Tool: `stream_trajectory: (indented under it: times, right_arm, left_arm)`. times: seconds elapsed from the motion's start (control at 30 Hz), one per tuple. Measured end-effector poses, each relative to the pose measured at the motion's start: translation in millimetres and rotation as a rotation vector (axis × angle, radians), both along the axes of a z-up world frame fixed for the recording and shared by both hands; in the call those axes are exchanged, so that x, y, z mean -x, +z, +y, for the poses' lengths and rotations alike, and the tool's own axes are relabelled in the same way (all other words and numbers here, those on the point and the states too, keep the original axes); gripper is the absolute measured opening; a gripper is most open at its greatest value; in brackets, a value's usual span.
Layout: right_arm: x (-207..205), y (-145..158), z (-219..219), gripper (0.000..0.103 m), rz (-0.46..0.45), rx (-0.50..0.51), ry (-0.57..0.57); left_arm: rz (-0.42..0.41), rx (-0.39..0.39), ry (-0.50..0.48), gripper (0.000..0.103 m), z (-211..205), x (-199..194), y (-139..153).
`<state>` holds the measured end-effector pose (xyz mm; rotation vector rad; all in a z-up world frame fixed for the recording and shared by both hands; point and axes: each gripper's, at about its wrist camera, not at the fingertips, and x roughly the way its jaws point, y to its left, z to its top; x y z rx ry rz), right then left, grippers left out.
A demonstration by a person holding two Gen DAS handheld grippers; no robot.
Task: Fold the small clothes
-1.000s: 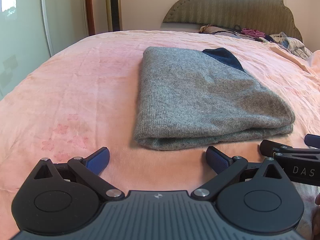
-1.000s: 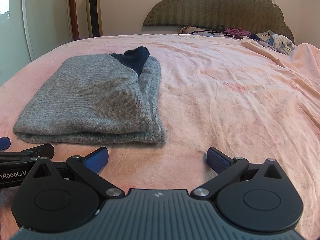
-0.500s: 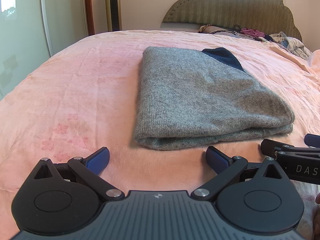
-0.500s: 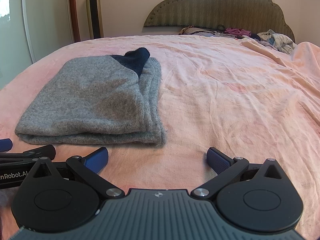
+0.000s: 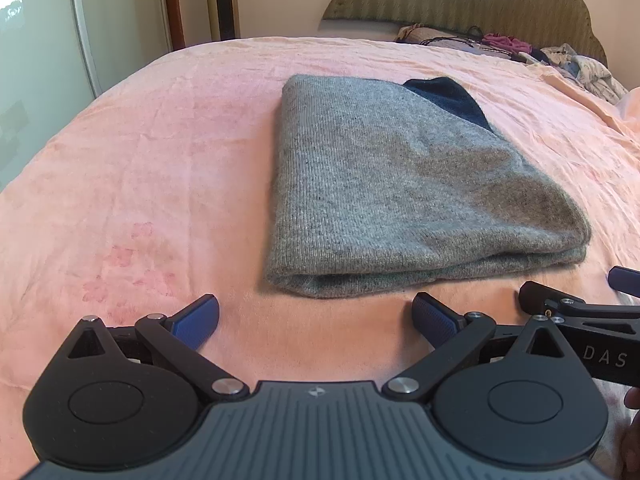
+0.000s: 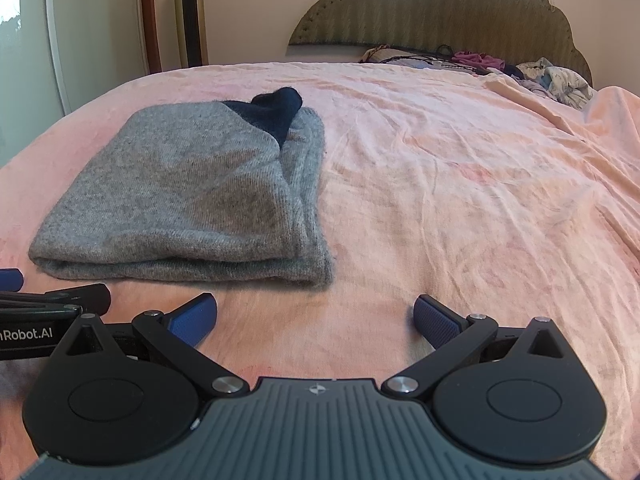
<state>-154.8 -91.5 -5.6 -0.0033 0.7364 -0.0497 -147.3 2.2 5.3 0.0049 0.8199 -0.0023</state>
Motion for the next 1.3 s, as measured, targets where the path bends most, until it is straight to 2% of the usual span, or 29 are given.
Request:
stream_trajectory:
  times: [0.3,1.03,1.3]
  right_arm:
    - [-6.6,2.9,0.0,0.103,0.048,-0.004,0.005]
    - [-4.3,1.9,0.2,0.103,0.037,-0.003,0.005]
    - [-4.4,2.0,0.0,0.103,0.036,-0.002,0.004]
  left_arm:
    - [0.013,0.001,0.012,0.103,-0.6,-2.1,1.1]
    - [0.028,0.005,0.015,0.103,-0.4,-4.9,2.7]
    - [-0.013,0.002,0.011,0.103,-1.6,5.0,0.9]
